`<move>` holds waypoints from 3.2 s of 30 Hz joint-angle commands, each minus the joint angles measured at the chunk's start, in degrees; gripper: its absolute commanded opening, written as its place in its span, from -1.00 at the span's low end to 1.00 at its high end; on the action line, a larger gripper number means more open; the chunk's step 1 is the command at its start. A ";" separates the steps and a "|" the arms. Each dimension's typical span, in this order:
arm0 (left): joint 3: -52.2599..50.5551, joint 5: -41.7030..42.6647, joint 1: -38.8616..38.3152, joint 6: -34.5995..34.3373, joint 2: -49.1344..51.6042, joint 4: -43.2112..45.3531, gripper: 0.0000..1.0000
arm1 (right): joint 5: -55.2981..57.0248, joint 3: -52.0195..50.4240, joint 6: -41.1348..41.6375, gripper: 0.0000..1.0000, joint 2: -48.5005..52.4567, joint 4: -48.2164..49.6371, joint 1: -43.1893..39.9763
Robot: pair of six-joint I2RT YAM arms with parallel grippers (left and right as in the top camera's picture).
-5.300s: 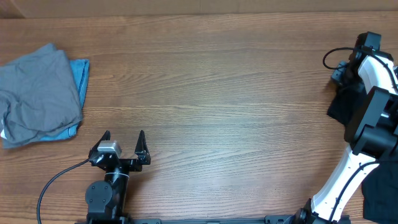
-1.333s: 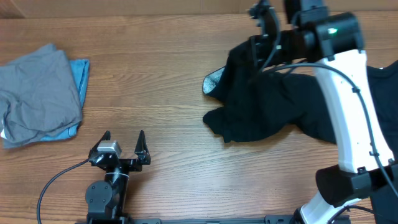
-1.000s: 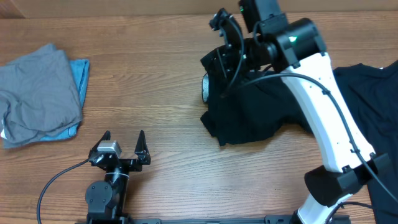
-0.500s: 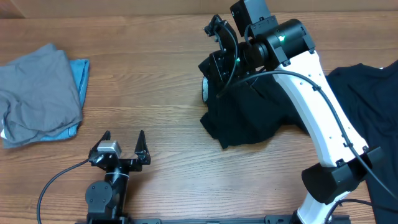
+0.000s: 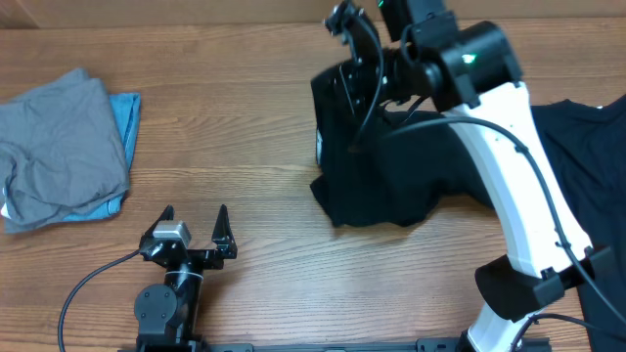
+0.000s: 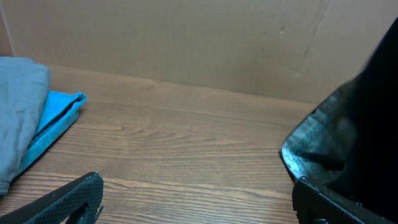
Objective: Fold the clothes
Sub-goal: 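Lift the black pants and drag them to the table center, then grasp the left end of the pants waistband with the left gripper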
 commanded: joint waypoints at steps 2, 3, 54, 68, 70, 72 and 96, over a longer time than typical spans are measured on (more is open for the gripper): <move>-0.26 -0.57 -0.37 -0.33 -0.61 0.00 1.00 | -5.92 11.45 -0.37 -0.92 -3.69 -0.81 0.02; -0.26 -0.57 -0.37 -0.33 -0.61 0.00 1.00 | -6.16 12.52 -0.39 -0.92 -3.69 -1.16 0.02; 86.23 25.00 -0.35 25.53 61.61 -67.43 1.00 | -14.67 17.66 -5.53 -0.92 -15.13 -8.59 0.00; 86.25 28.24 0.94 3.39 88.06 -55.63 -0.20 | -11.08 17.53 -5.55 -0.92 -18.25 -13.18 0.00; 86.27 30.08 1.22 2.16 88.98 -55.58 -0.48 | -11.08 17.53 -5.55 -0.92 -18.25 -13.42 0.00; 86.27 30.82 1.29 2.25 89.15 -55.84 -0.42 | -10.71 17.53 -5.55 -0.92 -18.25 -13.38 0.00; 106.53 12.15 1.68 3.98 88.26 -72.28 -0.92 | 6.84 17.53 -5.53 -0.92 -18.45 -14.12 0.00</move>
